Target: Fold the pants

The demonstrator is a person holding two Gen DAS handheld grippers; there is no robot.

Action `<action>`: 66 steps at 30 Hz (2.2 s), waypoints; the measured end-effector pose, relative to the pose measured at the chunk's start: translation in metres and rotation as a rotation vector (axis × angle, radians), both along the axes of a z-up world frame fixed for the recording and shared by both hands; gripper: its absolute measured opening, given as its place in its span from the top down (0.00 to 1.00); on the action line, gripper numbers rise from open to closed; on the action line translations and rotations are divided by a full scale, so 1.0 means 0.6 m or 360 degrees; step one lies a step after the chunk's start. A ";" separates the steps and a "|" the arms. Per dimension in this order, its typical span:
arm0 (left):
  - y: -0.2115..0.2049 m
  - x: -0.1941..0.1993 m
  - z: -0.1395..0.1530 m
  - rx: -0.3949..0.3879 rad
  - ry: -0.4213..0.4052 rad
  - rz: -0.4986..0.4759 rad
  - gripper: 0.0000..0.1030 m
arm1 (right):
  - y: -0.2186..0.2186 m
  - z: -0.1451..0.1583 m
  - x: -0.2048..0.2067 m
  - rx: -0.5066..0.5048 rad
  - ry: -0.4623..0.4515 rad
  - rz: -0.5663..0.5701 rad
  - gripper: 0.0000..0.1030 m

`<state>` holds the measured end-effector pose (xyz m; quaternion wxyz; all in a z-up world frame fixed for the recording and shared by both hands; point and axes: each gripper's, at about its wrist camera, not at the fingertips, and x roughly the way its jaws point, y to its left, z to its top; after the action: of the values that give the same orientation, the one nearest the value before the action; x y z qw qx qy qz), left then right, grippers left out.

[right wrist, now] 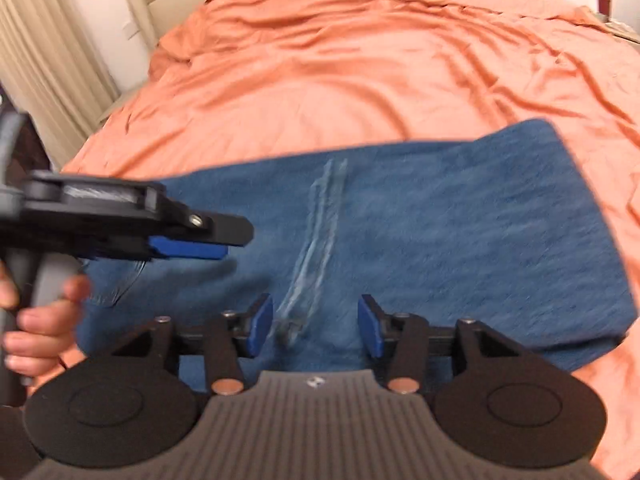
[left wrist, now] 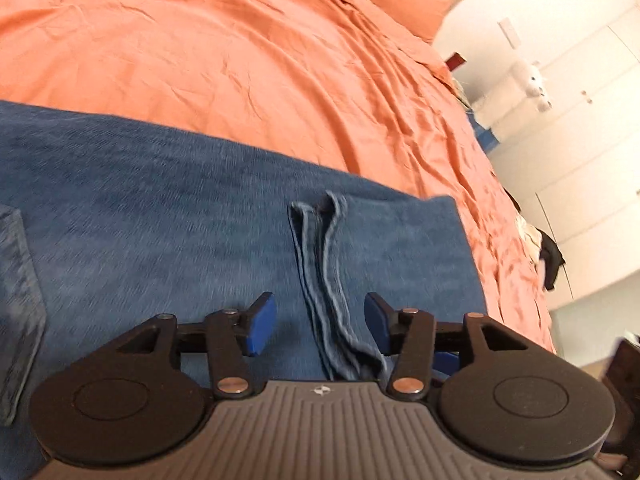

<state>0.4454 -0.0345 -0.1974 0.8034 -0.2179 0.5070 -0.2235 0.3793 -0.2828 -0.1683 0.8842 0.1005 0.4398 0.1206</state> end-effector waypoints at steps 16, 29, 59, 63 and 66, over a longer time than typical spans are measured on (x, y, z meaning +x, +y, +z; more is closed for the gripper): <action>-0.071 0.043 0.005 0.0154 -0.0378 -0.0041 0.99 | -0.262 -0.012 0.005 -0.0174 -0.0110 -0.0484 0.91; -0.058 0.070 -0.023 0.0362 -0.0205 -0.0079 0.99 | -0.265 -0.022 0.184 -0.0204 -0.0163 -0.0333 1.00; -0.064 0.052 0.022 0.0241 -0.0322 -0.0088 0.99 | -0.249 -0.009 0.148 -0.0226 -0.0210 -0.0214 1.00; -0.076 0.071 -0.024 0.0282 -0.0286 -0.0094 0.99 | -0.235 -0.034 0.207 -0.0245 -0.0170 -0.0201 1.00; -0.084 0.076 -0.042 0.0315 -0.0270 -0.0096 0.99 | -0.233 -0.072 0.244 -0.0318 -0.0071 -0.0206 1.00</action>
<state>0.4911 -0.0850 -0.2229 0.8539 -0.1025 0.4631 -0.2140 0.5259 -0.4224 -0.2117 0.9053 0.0373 0.4226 0.0212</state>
